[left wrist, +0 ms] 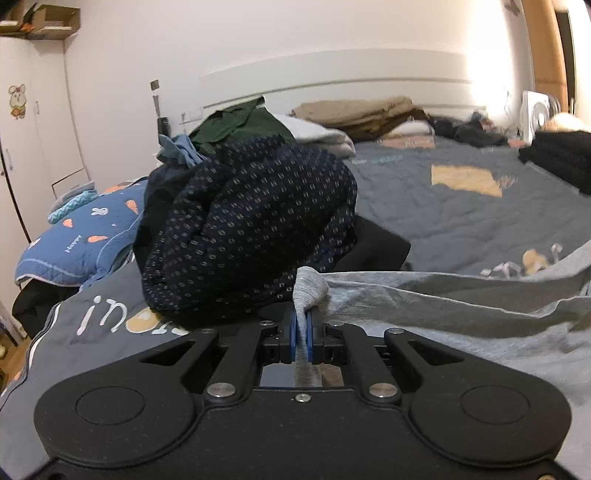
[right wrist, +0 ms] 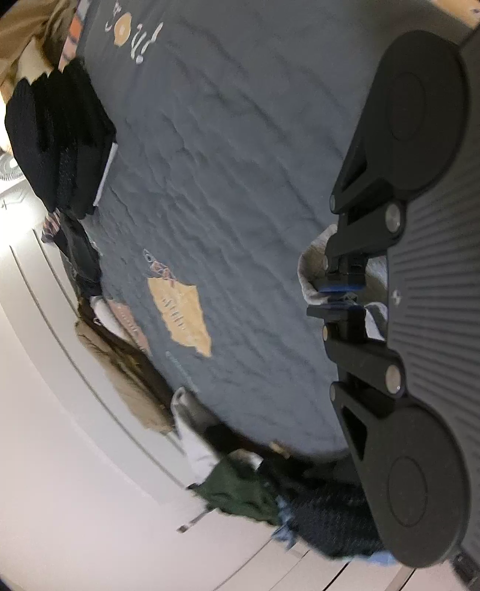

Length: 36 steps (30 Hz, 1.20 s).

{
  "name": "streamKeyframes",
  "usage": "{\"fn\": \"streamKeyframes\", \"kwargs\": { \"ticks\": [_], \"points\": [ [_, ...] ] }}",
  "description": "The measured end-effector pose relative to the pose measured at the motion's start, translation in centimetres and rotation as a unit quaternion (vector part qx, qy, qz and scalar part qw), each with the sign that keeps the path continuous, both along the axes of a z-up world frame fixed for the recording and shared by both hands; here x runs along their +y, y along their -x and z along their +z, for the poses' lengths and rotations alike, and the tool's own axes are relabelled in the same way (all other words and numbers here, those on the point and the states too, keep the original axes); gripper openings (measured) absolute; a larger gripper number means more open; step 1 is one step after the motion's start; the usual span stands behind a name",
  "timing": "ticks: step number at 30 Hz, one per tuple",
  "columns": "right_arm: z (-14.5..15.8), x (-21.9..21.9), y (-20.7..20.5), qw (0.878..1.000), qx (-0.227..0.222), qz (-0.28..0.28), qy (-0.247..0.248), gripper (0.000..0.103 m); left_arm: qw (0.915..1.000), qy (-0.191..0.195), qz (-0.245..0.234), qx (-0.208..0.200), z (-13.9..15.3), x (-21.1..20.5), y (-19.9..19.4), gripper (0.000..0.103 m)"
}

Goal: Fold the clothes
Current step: 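Close both grippers on the shirt side edge and fold it over the body, then open both grippers and release the folded shirt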

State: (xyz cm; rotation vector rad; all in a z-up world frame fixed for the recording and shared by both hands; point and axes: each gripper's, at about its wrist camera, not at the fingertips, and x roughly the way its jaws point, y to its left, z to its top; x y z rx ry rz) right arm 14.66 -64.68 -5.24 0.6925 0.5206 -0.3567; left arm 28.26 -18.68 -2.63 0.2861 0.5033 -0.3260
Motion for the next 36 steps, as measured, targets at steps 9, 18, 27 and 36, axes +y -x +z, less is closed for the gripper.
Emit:
{"fn": "streamKeyframes", "kwargs": {
  "ticks": [9,18,27,36],
  "points": [
    [-1.5,0.6,-0.4,0.994,-0.012,-0.014,0.106,0.048,0.9982,0.003,0.033,0.050,-3.5,0.9,-1.3,0.015],
    [2.0,3.0,4.8,0.994,-0.012,0.025,0.105,0.057,0.9948,0.073,0.023,0.067,0.6,4.0,4.8,0.022],
    [2.8,9.0,13.7,0.995,0.006,0.050,0.088,0.057,0.9827,0.161,0.007,0.092,1.8,5.1,14.9,0.034],
    [1.6,11.8,20.2,0.998,0.007,0.037,0.053,0.057,0.9599,0.239,0.050,0.138,-0.7,7.1,21.1,0.039]
  ]
}}
